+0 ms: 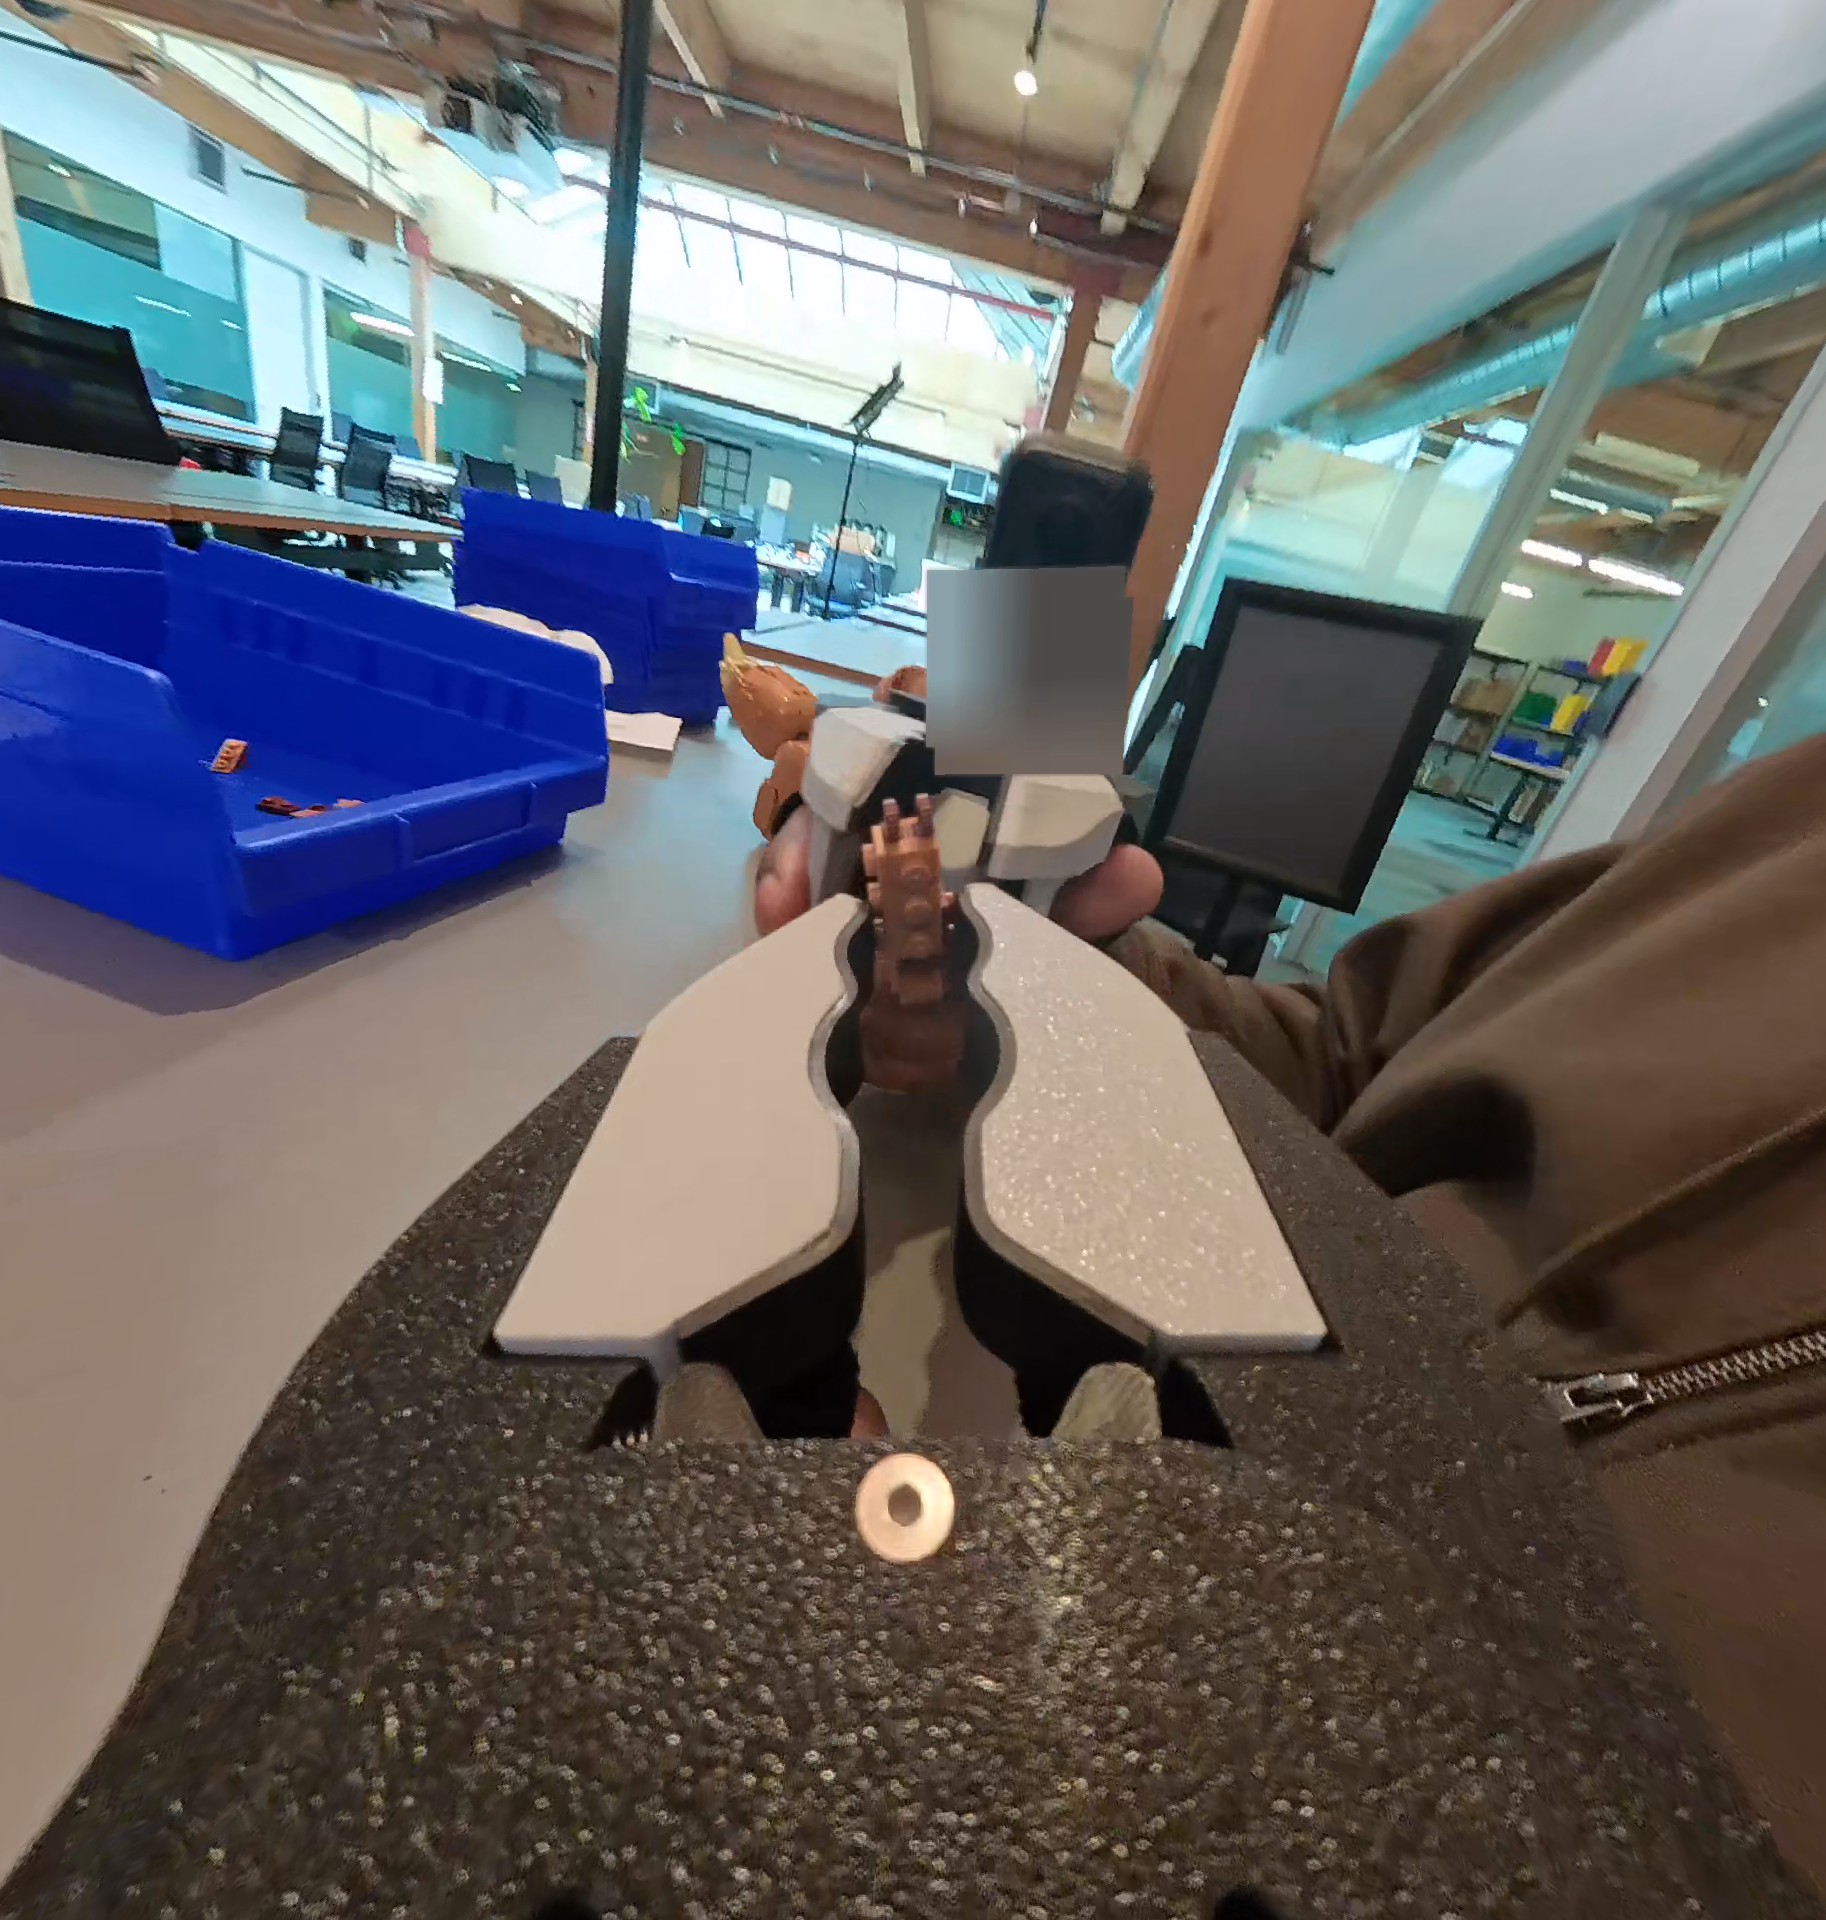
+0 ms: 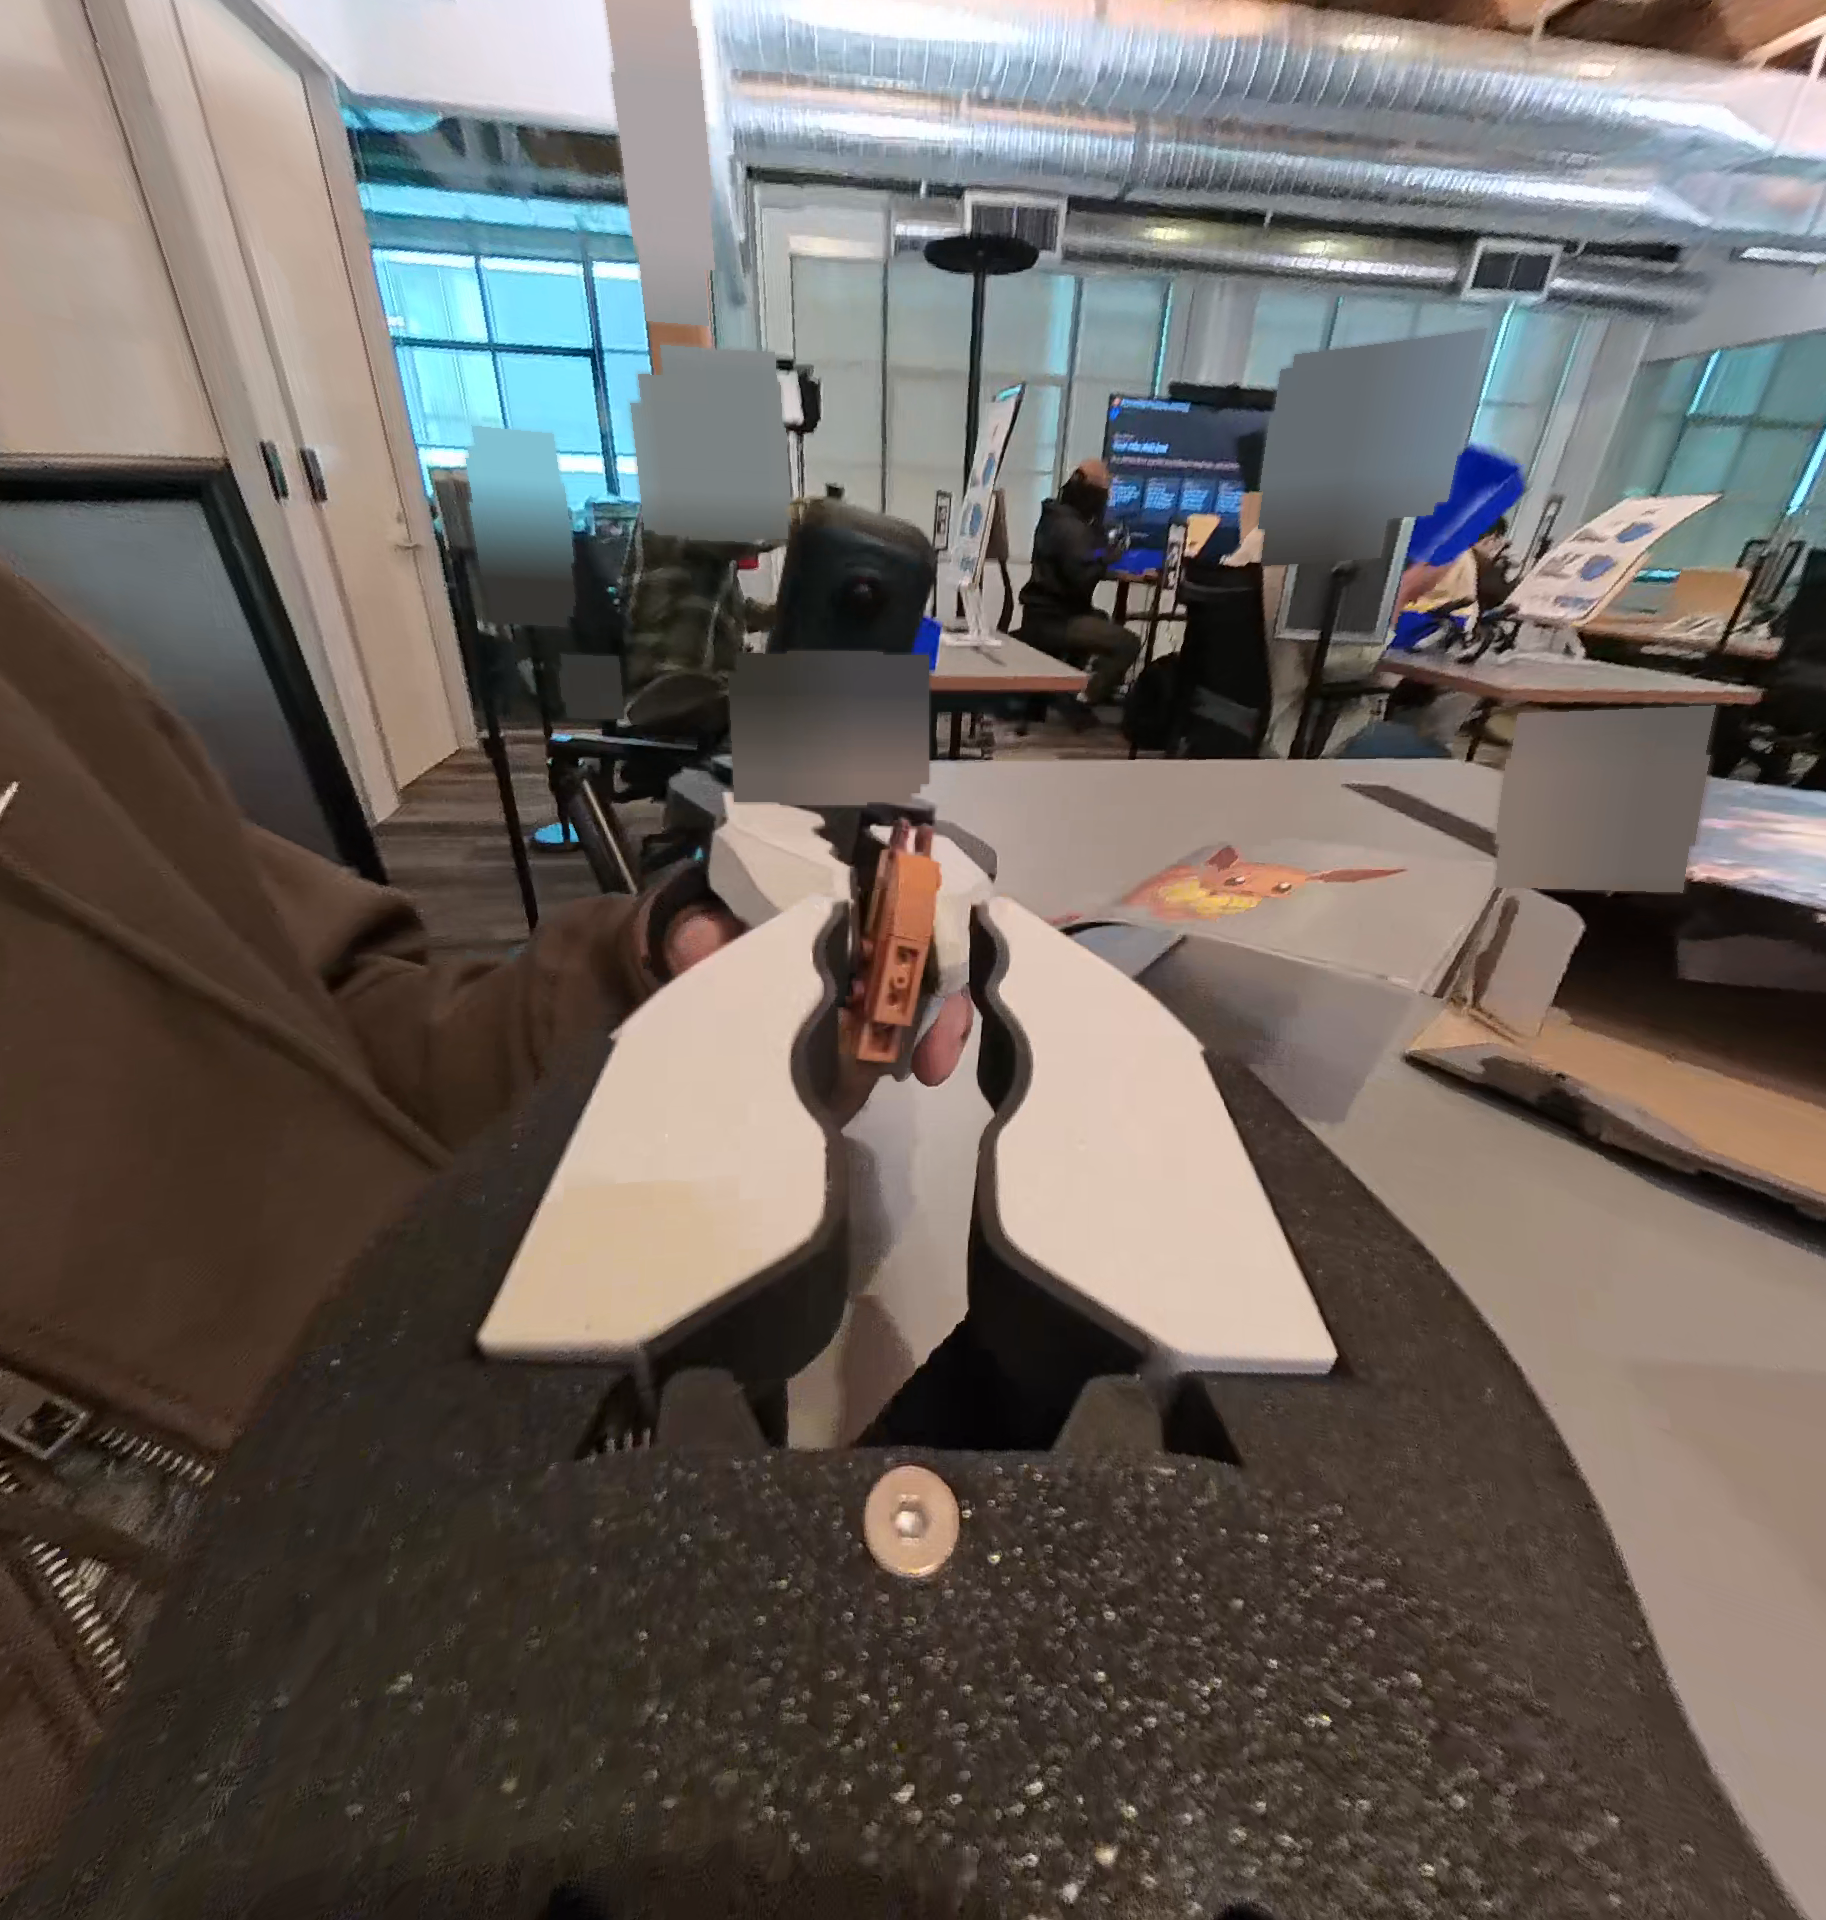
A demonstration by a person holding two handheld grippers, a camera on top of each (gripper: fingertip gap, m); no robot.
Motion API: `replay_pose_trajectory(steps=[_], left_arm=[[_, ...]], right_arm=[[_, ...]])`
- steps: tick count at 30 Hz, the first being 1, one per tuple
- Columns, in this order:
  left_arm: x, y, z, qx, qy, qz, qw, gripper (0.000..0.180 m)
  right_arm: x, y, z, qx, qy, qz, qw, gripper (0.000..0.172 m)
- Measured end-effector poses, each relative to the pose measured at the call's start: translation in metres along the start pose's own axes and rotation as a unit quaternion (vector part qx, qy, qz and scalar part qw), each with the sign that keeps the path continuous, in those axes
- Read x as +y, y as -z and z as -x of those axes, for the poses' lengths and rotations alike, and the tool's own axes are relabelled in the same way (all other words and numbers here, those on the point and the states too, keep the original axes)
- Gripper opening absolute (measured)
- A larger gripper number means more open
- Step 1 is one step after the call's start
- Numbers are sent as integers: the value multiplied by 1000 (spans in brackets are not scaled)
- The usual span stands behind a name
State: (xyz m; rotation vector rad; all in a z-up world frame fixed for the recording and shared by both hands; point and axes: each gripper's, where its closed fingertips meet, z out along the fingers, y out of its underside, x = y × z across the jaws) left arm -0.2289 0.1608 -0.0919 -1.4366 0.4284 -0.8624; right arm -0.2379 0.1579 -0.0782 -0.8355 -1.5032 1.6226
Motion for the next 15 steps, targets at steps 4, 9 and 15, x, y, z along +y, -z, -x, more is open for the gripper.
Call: replay_pose_trajectory(steps=[4,9,15], left_arm=[[7,-4,-4,7,-16,22,1000,14],[12,-4,-7,11,-30,42,999,14],[19,-6,-14,26,-47,63,997,15]], right_arm=[[4,-1,0,1,9,15,1000,16],[9,2,5,-25,-7,31,999,15],[11,4,14,-65,-26,42,997,14]])
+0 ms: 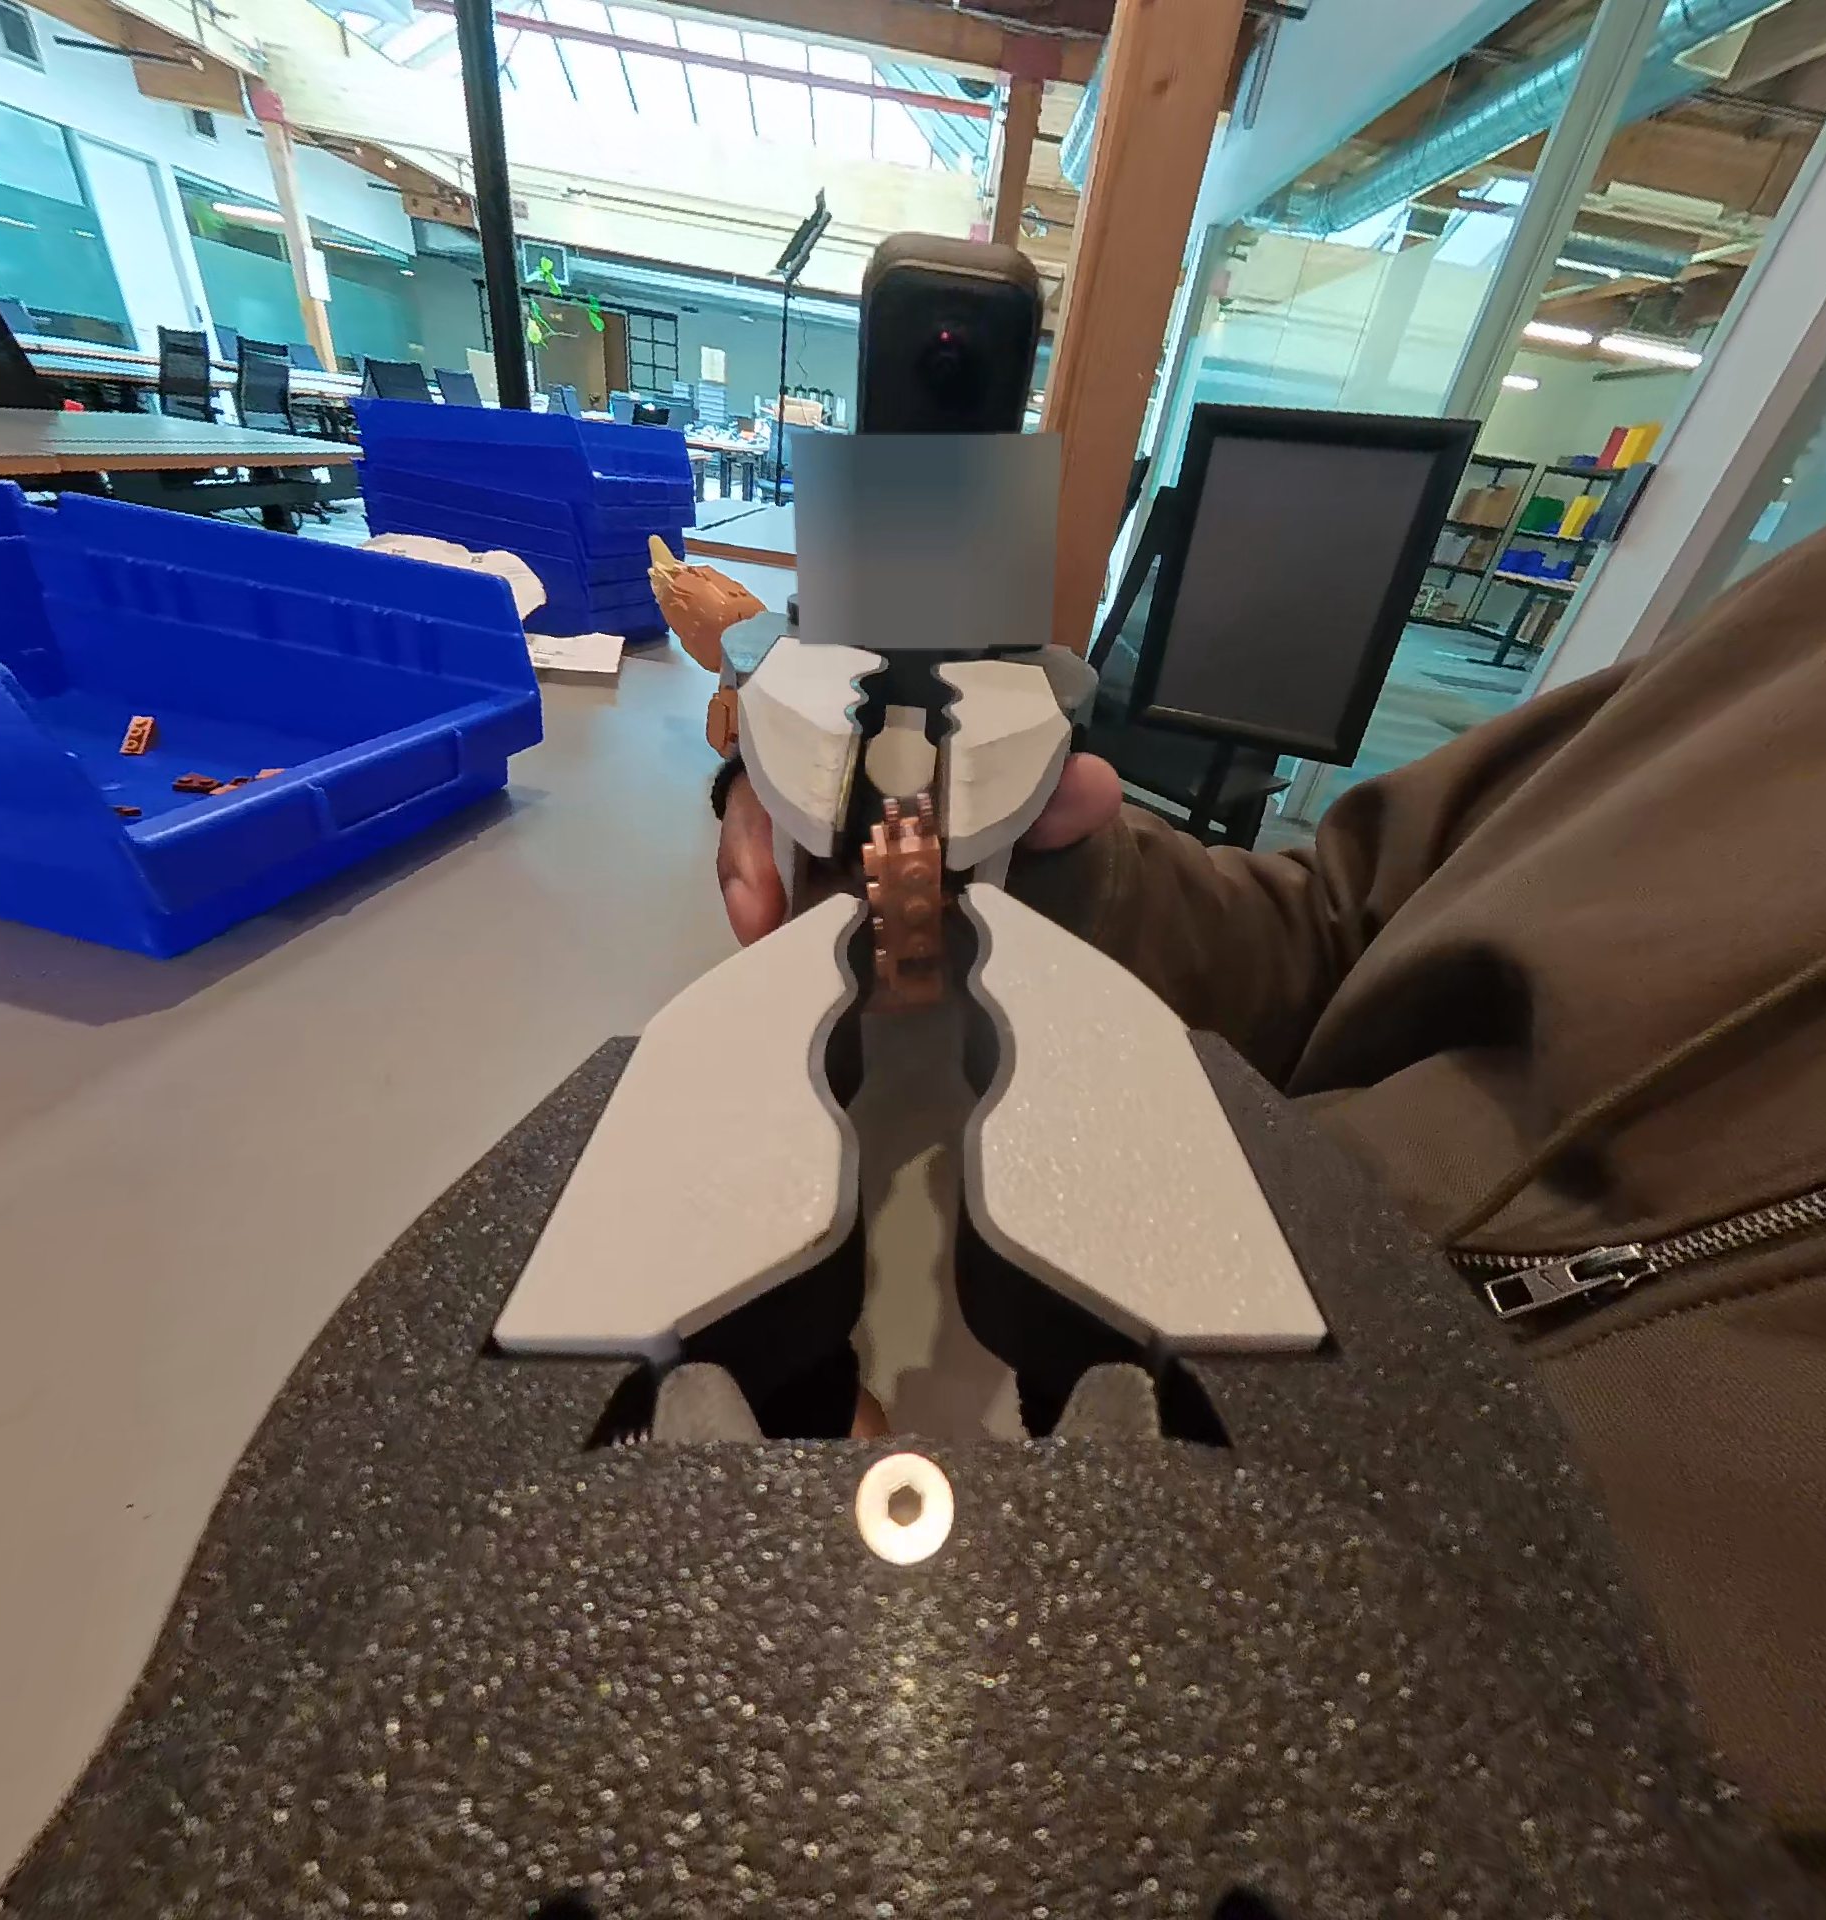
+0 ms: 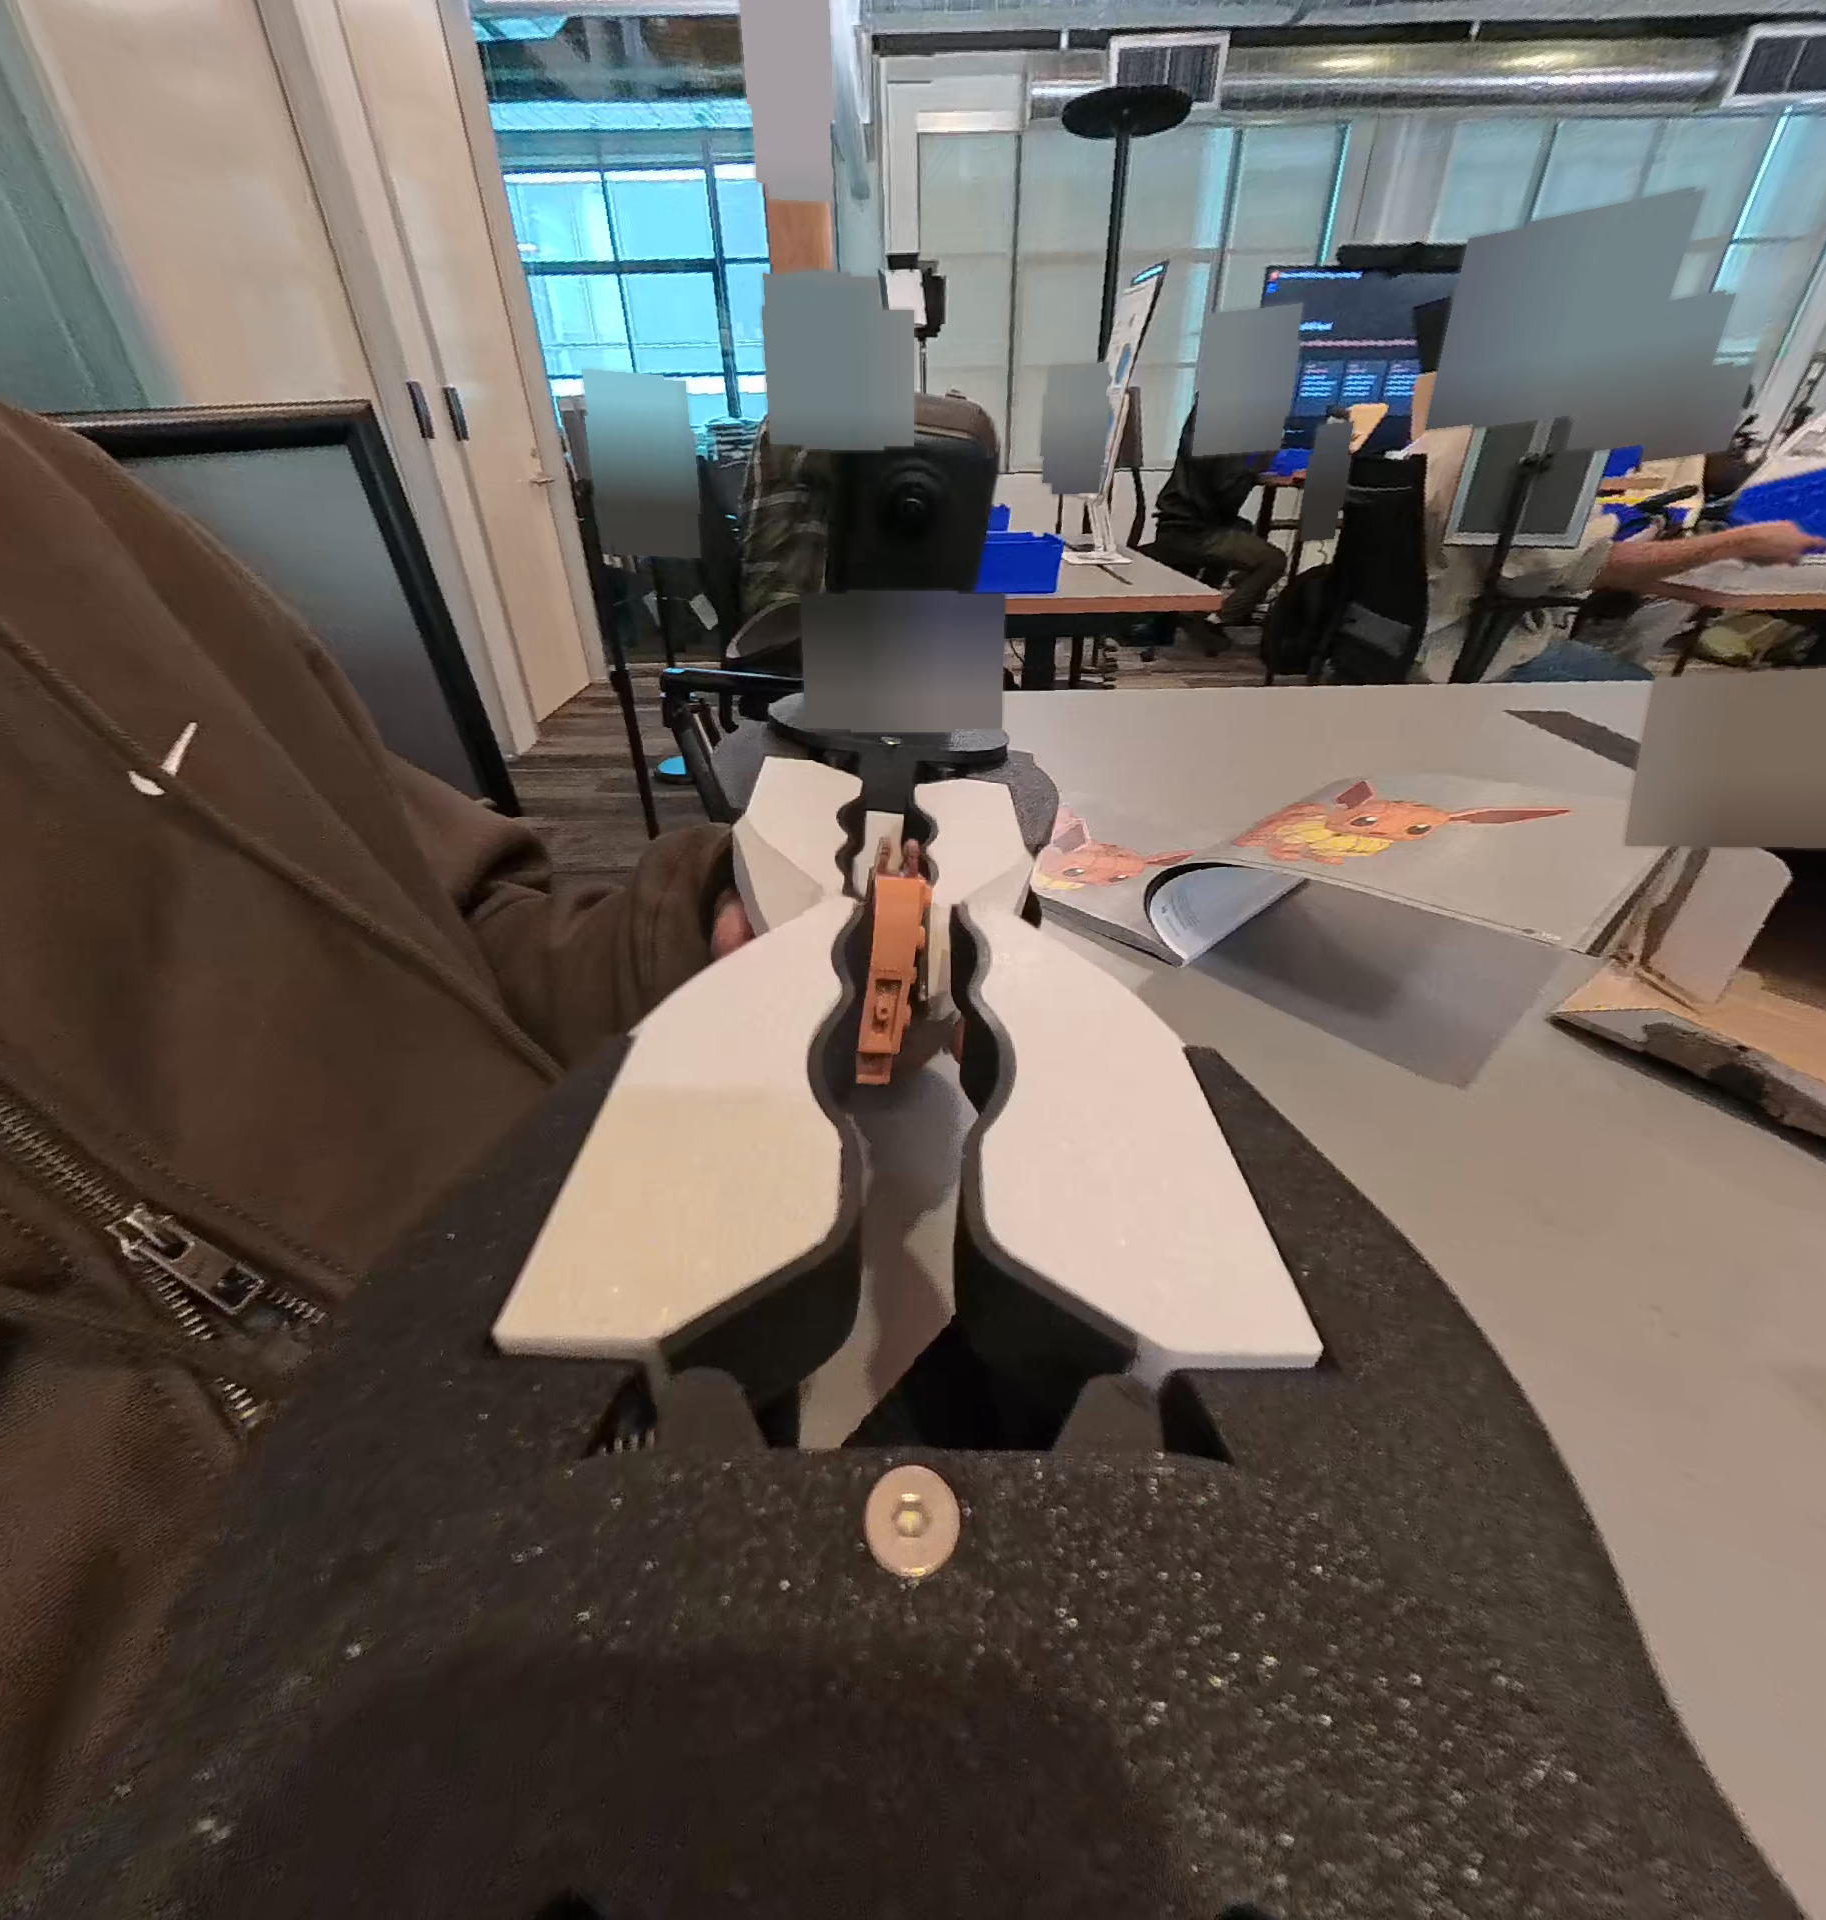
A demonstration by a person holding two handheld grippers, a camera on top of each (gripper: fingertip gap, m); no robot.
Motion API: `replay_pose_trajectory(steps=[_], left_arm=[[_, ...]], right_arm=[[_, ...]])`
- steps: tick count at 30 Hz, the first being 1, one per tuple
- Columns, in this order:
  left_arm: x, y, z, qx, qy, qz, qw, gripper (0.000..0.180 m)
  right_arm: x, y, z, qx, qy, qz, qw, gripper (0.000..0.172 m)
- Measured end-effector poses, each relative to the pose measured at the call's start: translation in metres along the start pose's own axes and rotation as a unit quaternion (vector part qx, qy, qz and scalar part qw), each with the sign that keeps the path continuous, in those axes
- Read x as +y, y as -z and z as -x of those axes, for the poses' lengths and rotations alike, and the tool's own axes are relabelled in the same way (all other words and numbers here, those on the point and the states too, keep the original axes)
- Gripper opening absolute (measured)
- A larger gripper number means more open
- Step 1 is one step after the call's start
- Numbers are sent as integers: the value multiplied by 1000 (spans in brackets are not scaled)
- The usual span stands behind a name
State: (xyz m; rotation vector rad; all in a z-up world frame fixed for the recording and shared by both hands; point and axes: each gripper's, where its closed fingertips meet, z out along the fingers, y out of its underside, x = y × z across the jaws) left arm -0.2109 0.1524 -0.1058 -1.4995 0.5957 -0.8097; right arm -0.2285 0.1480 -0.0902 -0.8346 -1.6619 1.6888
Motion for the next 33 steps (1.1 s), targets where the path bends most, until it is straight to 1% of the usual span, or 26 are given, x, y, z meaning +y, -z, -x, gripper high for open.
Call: replay_pose_trajectory(steps=[4,17,33], left_arm=[[2,-1,-2,4,-5,5,1000,15],[8,-4,-11,27,-16,25,999,15],[10,-5,-12,30,-17,32,999,15]], right_arm=[[-3,2,4,-19,-12,-9,1000,11],[4,2,14,-61,-42,9,997,9],[6,3,16,-71,-56,15,996,9]])
